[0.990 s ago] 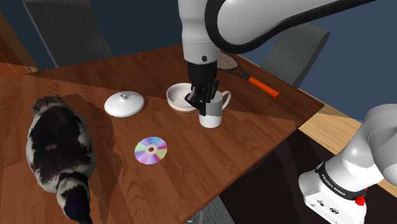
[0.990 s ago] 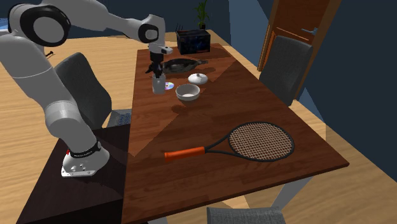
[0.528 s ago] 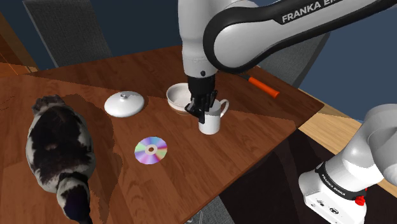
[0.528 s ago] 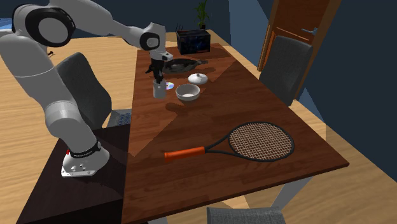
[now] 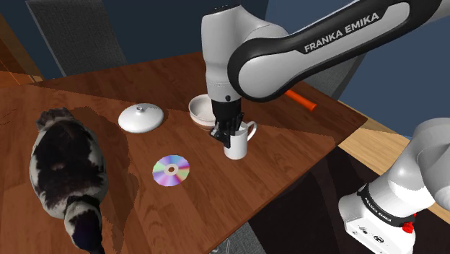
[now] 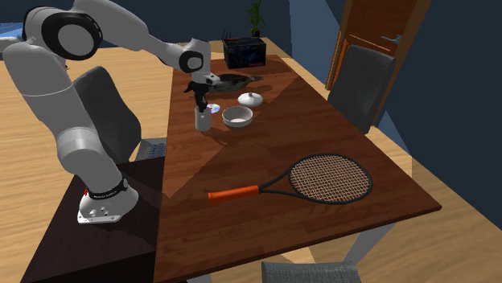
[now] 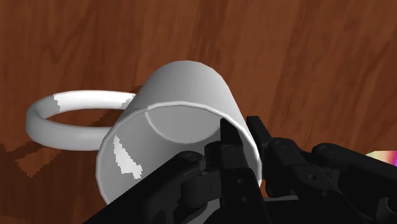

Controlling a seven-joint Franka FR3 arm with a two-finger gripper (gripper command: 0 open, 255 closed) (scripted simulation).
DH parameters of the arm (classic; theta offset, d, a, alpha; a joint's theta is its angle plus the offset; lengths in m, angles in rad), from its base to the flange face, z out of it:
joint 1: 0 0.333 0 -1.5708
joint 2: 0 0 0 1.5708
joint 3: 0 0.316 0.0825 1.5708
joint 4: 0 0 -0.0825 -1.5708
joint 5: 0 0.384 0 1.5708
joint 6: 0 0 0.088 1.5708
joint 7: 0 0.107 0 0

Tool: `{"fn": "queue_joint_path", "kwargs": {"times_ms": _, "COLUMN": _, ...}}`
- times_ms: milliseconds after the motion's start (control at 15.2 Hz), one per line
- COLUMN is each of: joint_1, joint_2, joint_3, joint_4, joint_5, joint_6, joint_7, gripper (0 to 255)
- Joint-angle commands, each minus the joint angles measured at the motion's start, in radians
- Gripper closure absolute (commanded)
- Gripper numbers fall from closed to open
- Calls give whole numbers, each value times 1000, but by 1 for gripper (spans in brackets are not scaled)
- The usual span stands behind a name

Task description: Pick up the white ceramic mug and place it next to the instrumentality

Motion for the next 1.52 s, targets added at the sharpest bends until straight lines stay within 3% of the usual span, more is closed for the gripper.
{"fn": "queue_joint_path", "kwargs": {"times_ms": 0, "joint_1": 0, "joint_2": 3, "joint_3": 0, "joint_4": 0, "joint_5": -1, "joint_6": 3, "joint_7": 0, "gripper": 255}}
{"fn": "queue_joint_path", "kwargs": {"times_ms": 264, "joint_1": 0, "joint_2": 3, "joint_3": 0, "joint_4": 0, "joint_5": -1, "joint_6": 3, "joint_7": 0, "gripper": 255}}
{"fn": "queue_joint_path", "kwargs": {"times_ms": 330, "joint_1": 0, "joint_2": 3, "joint_3": 0, "joint_4": 0, "joint_5": -1, "joint_6": 3, "joint_7": 0, "gripper": 0}}
{"fn": "queue_joint_path", "kwargs": {"times_ms": 660, "joint_1": 0, "joint_2": 3, "joint_3": 0, "joint_4": 0, "joint_5": -1, "joint_6": 3, "joint_7": 0, "gripper": 0}}
{"fn": "queue_joint_path", "kwargs": {"times_ms": 924, "joint_1": -4, "joint_2": -29, "joint_3": -2, "joint_4": 96, "joint_5": 5, "joint_6": -123, "joint_7": -5, "gripper": 0}}
{"fn": "queue_joint_path", "kwargs": {"times_ms": 1452, "joint_1": -4, "joint_2": -29, "joint_3": -2, "joint_4": 96, "joint_5": 5, "joint_6": -123, "joint_7": -5, "gripper": 0}}
